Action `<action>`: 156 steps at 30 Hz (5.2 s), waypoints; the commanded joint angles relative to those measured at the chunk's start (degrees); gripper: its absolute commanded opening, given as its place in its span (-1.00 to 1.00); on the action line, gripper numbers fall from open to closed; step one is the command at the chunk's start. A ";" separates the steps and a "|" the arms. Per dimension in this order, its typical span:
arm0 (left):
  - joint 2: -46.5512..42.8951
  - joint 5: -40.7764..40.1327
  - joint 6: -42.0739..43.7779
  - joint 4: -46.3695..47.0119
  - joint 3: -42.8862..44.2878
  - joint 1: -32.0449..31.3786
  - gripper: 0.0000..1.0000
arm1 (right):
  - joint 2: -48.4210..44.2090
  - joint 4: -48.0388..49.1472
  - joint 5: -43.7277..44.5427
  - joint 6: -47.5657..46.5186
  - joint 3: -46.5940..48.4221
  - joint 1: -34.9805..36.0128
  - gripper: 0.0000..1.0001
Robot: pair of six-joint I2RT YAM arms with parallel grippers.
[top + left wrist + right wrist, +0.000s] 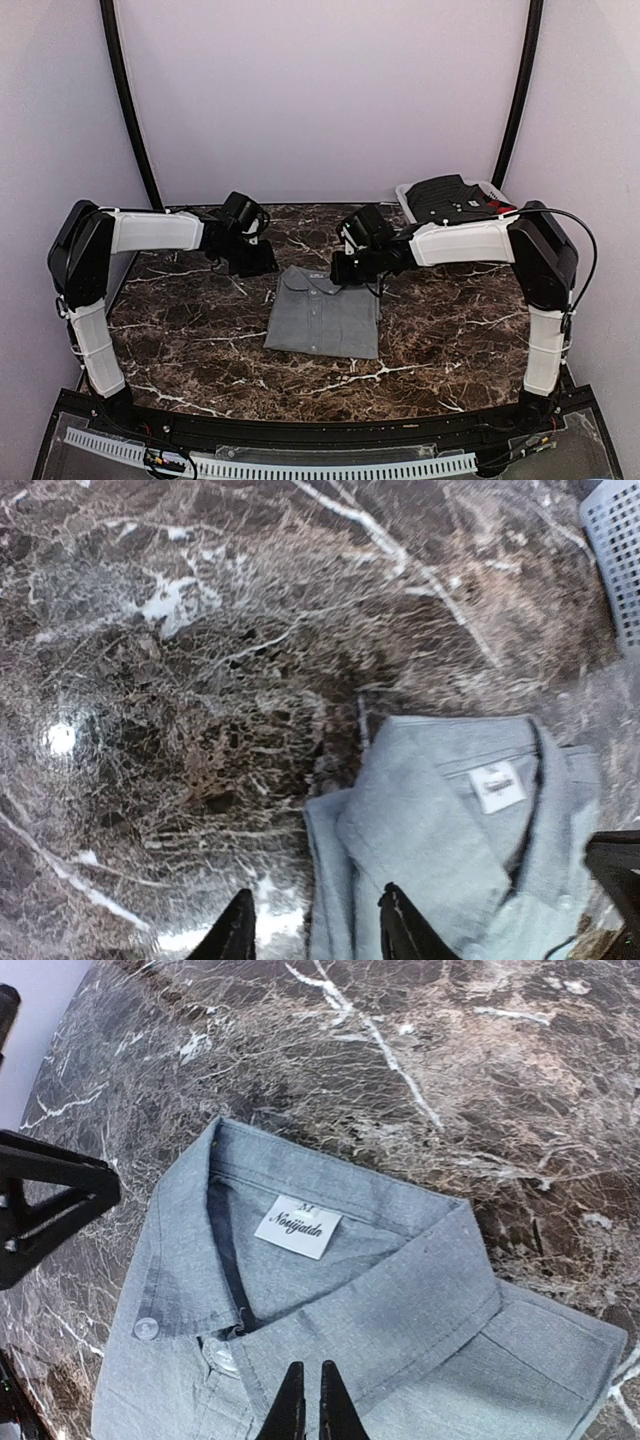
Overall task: Fold and stack the long sleeve shirts
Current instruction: Adjust the square-folded shirt at the center of the board, then move the square-folded shirt to the corner of the board.
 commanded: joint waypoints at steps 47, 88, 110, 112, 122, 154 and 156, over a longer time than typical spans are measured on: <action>-6.06 10.46 -1.57 1.15 -14.37 -4.52 -0.17 | -25.67 14.86 11.34 -3.69 -18.74 0.50 -0.03; -26.46 -29.06 12.38 -34.48 -13.98 10.98 -1.00 | -29.41 39.73 11.63 -18.83 -26.06 0.41 0.13; -22.52 -23.31 8.77 -35.91 -2.17 18.45 0.54 | -28.61 33.65 7.23 -18.80 -24.73 0.32 0.33; -23.71 -18.33 6.82 -31.97 -1.96 16.29 0.67 | -28.44 32.22 7.80 -18.22 -24.16 0.32 0.38; -12.69 -7.76 -1.28 -15.42 1.64 3.31 0.90 | -28.90 25.76 9.52 -16.21 -21.90 -0.03 0.69; 1.22 2.20 -5.08 1.07 -5.80 3.58 0.96 | -32.79 22.27 11.15 -13.84 -24.46 -0.12 0.76; 0.04 2.08 -4.92 0.93 -7.69 4.18 0.96 | -32.71 22.29 11.14 -13.67 -24.56 -0.12 0.77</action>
